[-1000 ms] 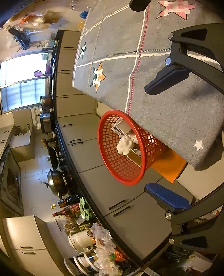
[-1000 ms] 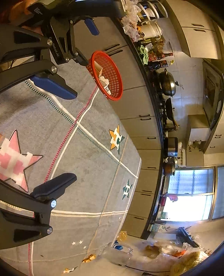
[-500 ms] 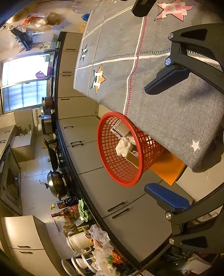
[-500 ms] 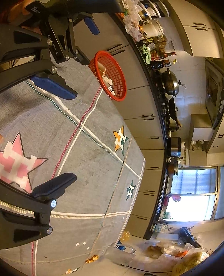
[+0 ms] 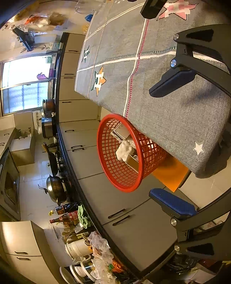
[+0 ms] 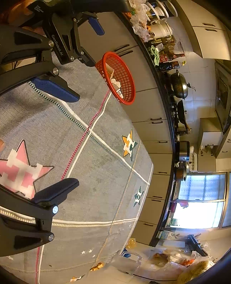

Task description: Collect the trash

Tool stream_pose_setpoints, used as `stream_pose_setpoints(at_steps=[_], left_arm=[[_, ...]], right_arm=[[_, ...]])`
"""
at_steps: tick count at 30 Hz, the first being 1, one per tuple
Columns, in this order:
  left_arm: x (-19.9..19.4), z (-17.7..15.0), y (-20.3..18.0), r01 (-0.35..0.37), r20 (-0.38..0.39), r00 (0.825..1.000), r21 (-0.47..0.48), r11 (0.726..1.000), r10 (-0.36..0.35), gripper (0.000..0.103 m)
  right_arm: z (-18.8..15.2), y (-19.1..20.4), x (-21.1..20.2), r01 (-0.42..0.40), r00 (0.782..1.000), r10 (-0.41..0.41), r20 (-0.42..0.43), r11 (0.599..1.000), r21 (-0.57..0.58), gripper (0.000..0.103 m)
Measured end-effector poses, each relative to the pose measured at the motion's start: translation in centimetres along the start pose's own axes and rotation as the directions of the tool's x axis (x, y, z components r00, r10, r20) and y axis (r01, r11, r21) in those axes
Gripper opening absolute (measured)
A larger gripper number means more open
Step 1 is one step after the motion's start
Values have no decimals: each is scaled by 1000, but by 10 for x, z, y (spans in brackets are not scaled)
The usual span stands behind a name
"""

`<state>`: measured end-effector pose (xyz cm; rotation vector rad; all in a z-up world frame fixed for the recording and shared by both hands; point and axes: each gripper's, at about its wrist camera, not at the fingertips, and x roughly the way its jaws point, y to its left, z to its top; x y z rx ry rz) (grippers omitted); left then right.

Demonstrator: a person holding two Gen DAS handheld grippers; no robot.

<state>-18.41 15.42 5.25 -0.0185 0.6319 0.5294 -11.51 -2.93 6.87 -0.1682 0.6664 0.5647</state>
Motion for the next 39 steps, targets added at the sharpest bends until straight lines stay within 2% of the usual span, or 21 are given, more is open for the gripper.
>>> stream_pose_setpoints(at_steps=[39], left_arm=[[7, -2, 5, 0, -8, 1000, -6, 1000, 0, 102]], right_arm=[[-5, -2, 8, 14, 1000, -13, -26, 999, 32, 91]])
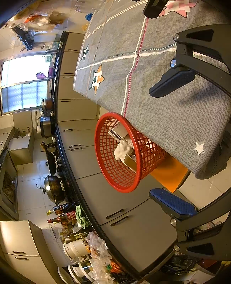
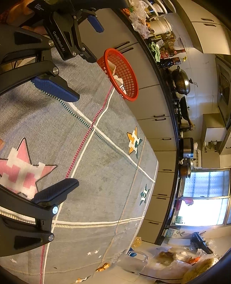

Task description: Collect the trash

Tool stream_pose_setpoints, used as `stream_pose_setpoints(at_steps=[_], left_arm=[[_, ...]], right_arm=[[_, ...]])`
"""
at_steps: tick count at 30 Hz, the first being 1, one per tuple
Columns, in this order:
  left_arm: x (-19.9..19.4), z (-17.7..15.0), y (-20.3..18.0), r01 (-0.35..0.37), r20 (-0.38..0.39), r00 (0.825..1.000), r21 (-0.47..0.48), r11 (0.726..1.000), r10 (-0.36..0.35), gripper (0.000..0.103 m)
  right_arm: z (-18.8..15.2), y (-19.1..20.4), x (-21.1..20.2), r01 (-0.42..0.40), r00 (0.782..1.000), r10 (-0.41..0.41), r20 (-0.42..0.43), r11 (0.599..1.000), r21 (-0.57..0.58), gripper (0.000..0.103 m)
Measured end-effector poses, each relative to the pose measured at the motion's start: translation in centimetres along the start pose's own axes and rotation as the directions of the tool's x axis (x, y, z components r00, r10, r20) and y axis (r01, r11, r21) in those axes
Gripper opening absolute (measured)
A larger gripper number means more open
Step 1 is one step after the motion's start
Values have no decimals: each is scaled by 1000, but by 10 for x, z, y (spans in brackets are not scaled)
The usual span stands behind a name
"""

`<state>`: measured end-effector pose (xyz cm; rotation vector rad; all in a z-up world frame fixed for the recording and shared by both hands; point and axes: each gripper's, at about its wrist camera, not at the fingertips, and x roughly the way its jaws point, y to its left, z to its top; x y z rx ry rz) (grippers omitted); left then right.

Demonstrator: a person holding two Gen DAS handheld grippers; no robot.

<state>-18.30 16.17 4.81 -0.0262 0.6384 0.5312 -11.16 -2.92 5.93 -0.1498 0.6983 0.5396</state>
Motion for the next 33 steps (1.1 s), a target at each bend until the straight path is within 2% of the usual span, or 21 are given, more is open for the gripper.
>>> stream_pose_setpoints(at_steps=[26, 29, 31, 33], left_arm=[[2, -1, -10, 5, -1, 1000, 16, 1000, -5, 102], [2, 7, -20, 41, -2, 999, 33, 999, -41, 102], [3, 14, -31, 98, -18, 995, 41, 994, -98, 102], [4, 22, -48, 184, -44, 982, 52, 982, -182, 102]], right_arm=[[-4, -9, 5, 6, 1000, -6, -9, 1000, 28, 91], [-3, -22, 2, 28, 1000, -28, -2, 998, 60, 91], [-3, -39, 0, 58, 998, -58, -2, 993, 101, 91], [-4, -57, -2, 102, 995, -101, -12, 985, 141, 91]])
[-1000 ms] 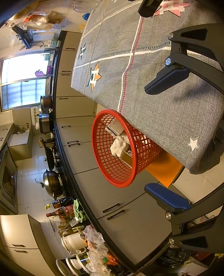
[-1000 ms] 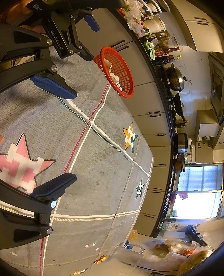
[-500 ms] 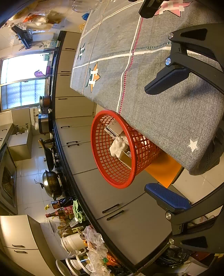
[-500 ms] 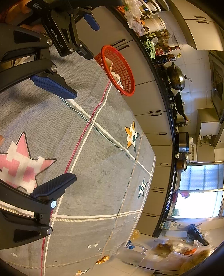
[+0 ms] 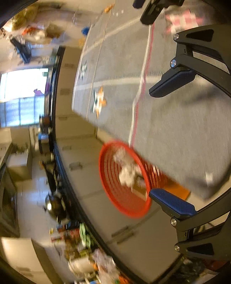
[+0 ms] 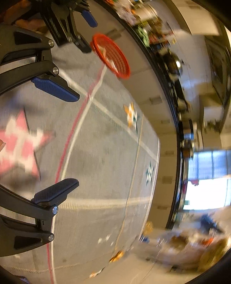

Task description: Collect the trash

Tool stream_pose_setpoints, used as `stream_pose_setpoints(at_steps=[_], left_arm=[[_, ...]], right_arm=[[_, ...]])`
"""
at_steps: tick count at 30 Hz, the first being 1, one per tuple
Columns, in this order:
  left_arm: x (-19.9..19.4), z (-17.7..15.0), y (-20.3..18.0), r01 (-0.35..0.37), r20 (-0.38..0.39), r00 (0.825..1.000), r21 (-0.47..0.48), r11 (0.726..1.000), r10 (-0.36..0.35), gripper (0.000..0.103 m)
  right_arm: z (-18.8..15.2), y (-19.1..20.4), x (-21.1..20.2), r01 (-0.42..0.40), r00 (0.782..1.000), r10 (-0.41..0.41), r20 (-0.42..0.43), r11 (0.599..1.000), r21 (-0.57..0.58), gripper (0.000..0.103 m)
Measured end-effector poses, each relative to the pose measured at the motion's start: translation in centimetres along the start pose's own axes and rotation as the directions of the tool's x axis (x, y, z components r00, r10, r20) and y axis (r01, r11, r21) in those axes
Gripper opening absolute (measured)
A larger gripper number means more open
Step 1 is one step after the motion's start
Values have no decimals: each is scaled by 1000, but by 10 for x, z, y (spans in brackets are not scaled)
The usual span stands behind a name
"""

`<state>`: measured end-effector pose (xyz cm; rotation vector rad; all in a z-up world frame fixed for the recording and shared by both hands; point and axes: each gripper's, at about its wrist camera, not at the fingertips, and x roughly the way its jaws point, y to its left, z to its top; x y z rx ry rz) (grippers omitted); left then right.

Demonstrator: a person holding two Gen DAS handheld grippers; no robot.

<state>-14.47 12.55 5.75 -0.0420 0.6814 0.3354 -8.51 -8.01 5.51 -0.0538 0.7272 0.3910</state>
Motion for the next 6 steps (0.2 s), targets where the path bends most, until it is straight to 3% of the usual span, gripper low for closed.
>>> stream_pose_setpoints(at_steps=[3, 6], left_arm=[[9, 10, -34, 128, -48, 991, 44, 991, -126, 102], [20, 13, -75, 194, -87, 979, 124, 973, -184, 102]], right_arm=[[-1, -40, 6, 118, 992, -114, -47, 989, 88, 94], [-5, -81, 16, 225, 971, -207, -119, 960, 168, 94]])
